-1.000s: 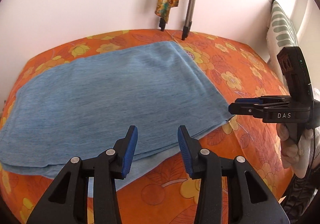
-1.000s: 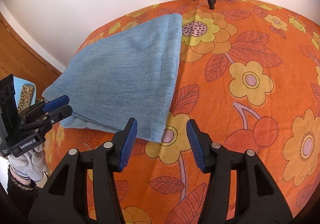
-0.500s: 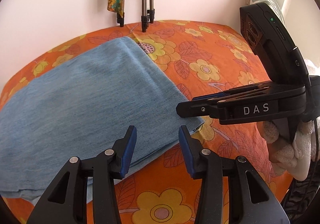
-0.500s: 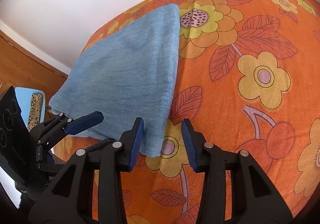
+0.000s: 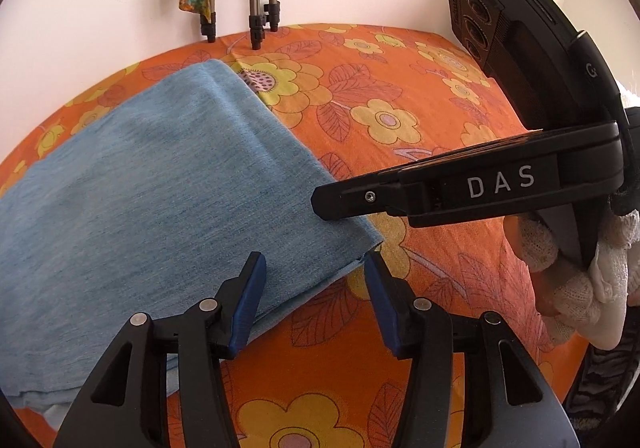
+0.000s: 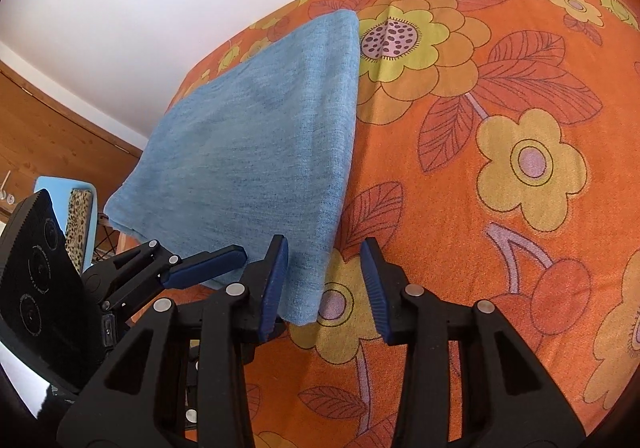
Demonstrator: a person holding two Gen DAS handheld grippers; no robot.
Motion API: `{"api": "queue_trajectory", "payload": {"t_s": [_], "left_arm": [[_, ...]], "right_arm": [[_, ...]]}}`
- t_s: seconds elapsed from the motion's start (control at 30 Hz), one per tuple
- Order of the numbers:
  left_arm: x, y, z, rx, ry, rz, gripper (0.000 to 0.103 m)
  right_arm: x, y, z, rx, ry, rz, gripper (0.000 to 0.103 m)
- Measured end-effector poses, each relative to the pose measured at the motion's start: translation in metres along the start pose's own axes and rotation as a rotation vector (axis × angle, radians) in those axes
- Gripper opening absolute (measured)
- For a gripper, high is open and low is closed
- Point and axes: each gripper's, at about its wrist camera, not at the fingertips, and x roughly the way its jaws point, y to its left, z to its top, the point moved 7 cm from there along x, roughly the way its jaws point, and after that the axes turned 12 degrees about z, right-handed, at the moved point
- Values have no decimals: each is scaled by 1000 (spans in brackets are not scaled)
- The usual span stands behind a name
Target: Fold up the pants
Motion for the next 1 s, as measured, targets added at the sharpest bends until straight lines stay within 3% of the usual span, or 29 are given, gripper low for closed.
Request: {"api": "queue_trajectory", "payload": {"t_s": [0.07,0.17,0.47,0.67,0.73,0.8,1.0], "left_arm": [[0,-3,-1,12,-4,5,53],[-1,-7,-1,31,-12,25,53],[-4,-22,2,96,-79,100,54],[6,-13,6,49,-90,159,54],[10,-12,9,42,-98,165,44],[14,-11,12,39,-92,156,22],[8,-5,18,14,-113,126,13]], "right_arm": [[4,-1,-2,32,19,40,14],[3,-1,-2,47,16,53,11],[-15,1,8,158,-27,203,8],[-21,4,10,171,-41,228,7],[-21,5,11,171,-40,229,7],[-23,4,11,172,-42,232,7],[-40,2,25,154,-92,213,7]]}}
